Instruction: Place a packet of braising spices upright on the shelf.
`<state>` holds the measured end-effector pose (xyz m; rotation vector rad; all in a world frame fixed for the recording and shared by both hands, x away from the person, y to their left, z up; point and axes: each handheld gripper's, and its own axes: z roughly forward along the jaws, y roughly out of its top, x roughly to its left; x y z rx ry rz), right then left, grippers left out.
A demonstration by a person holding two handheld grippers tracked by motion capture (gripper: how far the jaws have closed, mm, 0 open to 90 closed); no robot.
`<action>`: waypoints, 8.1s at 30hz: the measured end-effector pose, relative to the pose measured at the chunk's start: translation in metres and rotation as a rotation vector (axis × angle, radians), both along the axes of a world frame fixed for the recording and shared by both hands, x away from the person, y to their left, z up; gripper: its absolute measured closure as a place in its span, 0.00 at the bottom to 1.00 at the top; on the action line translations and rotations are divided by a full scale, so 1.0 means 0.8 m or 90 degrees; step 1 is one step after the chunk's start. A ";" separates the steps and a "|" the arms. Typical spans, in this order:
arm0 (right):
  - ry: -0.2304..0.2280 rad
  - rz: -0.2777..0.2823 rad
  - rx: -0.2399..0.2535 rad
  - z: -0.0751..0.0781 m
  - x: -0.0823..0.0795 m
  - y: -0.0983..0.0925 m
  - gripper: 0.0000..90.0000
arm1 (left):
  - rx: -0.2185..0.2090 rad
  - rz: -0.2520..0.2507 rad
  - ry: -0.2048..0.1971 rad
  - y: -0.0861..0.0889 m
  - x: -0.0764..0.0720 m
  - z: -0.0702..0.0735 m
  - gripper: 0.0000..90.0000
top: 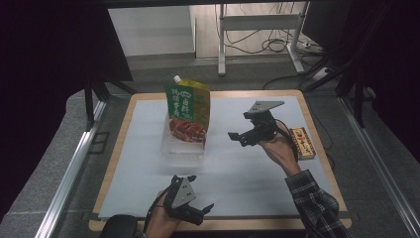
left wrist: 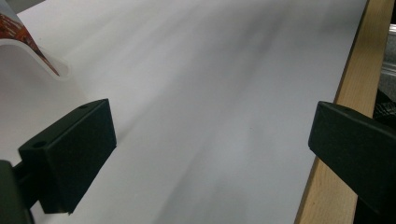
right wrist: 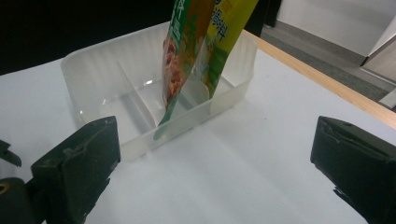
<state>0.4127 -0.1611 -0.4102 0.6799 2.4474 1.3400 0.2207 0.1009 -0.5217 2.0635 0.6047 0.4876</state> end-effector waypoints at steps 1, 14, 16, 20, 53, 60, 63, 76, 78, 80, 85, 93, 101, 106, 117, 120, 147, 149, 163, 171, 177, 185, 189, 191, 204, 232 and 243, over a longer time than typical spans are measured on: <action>-0.001 -0.002 0.001 -0.001 -0.002 -0.002 0.01 | 0.000 0.000 0.000 0.000 0.000 0.000 0.01; 0.023 -0.015 -0.001 -0.028 -0.006 -0.023 0.02 | 0.000 0.000 -0.002 0.000 -0.001 0.000 0.01; 0.026 -0.018 -0.008 -0.031 -0.007 -0.026 0.02 | 0.001 0.000 -0.003 0.001 -0.001 0.001 0.01; 0.022 -0.032 -0.018 -0.036 -0.007 -0.034 0.02 | 0.002 -0.001 -0.004 0.001 -0.001 0.001 0.01; 0.052 -0.182 -0.044 -0.063 0.017 -0.116 0.02 | 0.006 -0.003 -0.006 0.000 -0.001 0.000 0.01; 0.070 -0.225 -0.056 -0.067 0.024 -0.141 0.02 | 0.006 -0.004 -0.006 -0.001 -0.001 0.000 0.01; 0.082 -0.238 -0.065 -0.068 0.027 -0.152 0.01 | 0.007 -0.005 -0.005 -0.001 -0.001 0.000 0.01; 0.106 -0.342 -0.094 -0.074 0.035 -0.193 0.09 | 0.012 -0.008 -0.007 -0.002 -0.001 -0.001 0.01; 0.105 -0.364 -0.111 -0.077 0.036 -0.197 0.11 | 0.013 -0.008 -0.008 -0.002 -0.001 -0.001 0.01; 0.097 -0.385 -0.133 -0.080 0.037 -0.200 0.14 | 0.014 -0.009 -0.008 -0.002 -0.002 -0.001 0.01; 0.094 -0.414 -0.153 -0.089 0.040 -0.212 0.16 | 0.017 -0.010 -0.008 -0.003 -0.002 -0.001 0.01; 0.111 -0.431 -0.167 -0.104 0.046 -0.215 0.16 | 0.023 -0.014 -0.010 -0.004 -0.002 -0.002 0.01; 0.131 -0.440 -0.192 -0.116 0.050 -0.214 0.21 | 0.025 -0.014 -0.012 -0.004 -0.003 -0.001 0.01; 0.149 -0.444 -0.193 -0.119 0.051 -0.215 0.28 | 0.026 -0.014 -0.012 -0.005 -0.003 -0.001 0.01; 0.173 -0.429 -0.183 -0.111 0.047 -0.212 0.34 | 0.026 -0.013 -0.014 -0.004 -0.003 -0.001 0.01; 0.158 -0.416 -0.178 -0.103 0.043 -0.208 0.34 | 0.027 -0.013 -0.015 -0.004 -0.003 -0.001 0.01; 0.117 -0.213 -0.160 -0.084 -0.020 -0.124 0.35 | 0.028 -0.014 -0.018 -0.004 -0.004 0.000 0.01; 0.118 -0.197 -0.156 -0.085 -0.024 -0.117 0.35 | 0.028 -0.014 -0.018 -0.004 -0.004 0.000 0.01; 0.143 -0.141 -0.188 -0.107 -0.034 -0.100 0.34 | 0.028 -0.014 -0.018 -0.005 -0.004 0.000 0.02; 0.180 -0.150 -0.197 -0.098 -0.027 -0.102 0.22 | 0.031 -0.016 -0.017 -0.007 -0.003 -0.001 0.02; 0.207 -0.143 -0.245 -0.093 -0.018 -0.089 0.19 | 0.032 -0.014 -0.018 -0.006 -0.002 -0.002 0.02; 0.233 -0.122 -0.324 -0.091 -0.001 -0.071 0.23 | 0.035 -0.014 -0.018 -0.007 -0.002 -0.002 0.02; 0.250 -0.113 -0.357 -0.095 0.006 -0.061 0.25 | 0.034 -0.013 -0.017 -0.006 -0.002 -0.002 0.02; 0.260 -0.110 -0.369 -0.097 0.010 -0.057 0.26 | 0.035 -0.013 -0.017 -0.006 -0.002 -0.002 0.02; 0.282 -0.107 -0.411 -0.102 0.017 -0.045 0.34 | 0.035 -0.012 -0.018 -0.006 -0.002 -0.002 0.02; 0.149 -0.106 -0.202 -0.052 -0.017 -0.076 0.35 | 0.026 -0.007 -0.020 -0.005 -0.002 -0.001 0.01; 0.109 -0.092 -0.121 -0.038 -0.022 -0.074 0.35 | 0.022 -0.004 -0.018 -0.005 -0.002 0.000 0.01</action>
